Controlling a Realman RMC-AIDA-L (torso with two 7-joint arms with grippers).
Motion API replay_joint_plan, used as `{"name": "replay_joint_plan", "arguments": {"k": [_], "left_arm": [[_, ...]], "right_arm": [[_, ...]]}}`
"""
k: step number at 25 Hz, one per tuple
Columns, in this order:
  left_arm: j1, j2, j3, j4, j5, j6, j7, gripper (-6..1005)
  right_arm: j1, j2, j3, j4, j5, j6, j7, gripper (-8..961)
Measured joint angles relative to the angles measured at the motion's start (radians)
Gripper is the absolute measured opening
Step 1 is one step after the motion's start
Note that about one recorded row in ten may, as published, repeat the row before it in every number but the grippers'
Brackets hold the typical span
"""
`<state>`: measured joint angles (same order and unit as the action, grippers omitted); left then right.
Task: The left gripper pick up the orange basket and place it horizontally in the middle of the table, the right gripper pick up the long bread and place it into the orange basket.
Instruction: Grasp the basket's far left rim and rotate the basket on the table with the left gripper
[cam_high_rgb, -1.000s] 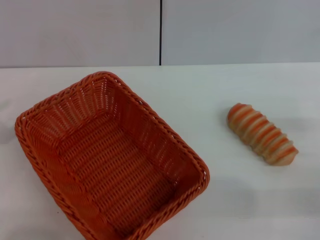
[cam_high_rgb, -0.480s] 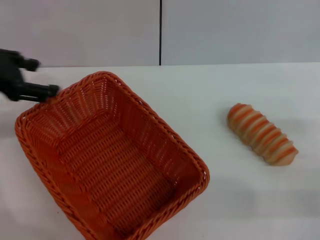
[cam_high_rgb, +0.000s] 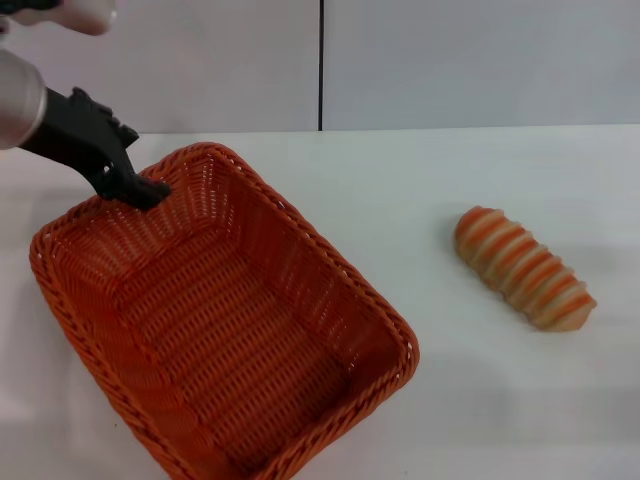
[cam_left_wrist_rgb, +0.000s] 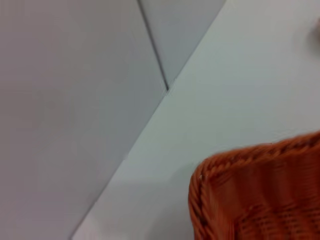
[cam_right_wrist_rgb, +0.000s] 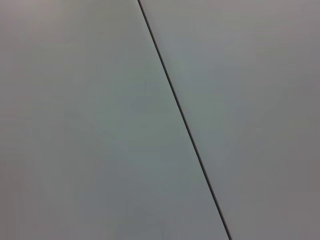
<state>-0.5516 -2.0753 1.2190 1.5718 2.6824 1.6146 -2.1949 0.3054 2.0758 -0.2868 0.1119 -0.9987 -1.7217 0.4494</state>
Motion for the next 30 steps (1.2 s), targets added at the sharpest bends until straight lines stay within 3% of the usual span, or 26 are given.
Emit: {"name": "replay_joint_plan", "arguments": {"k": [17,30], "left_arm": [[-0.016,-0.002,0.065,-0.163,0.133,-0.110,-0.043,733],[-0.023,-0.002,0.097,-0.217,0.159,-0.144,-0.053,732]], "right_arm": [[-0.002,0.000,0.001,-0.029,0.000,0.061,0.000,723],[0.006,0.000,0.004,-0.042,0.000,0.114,0.000,723]]}}
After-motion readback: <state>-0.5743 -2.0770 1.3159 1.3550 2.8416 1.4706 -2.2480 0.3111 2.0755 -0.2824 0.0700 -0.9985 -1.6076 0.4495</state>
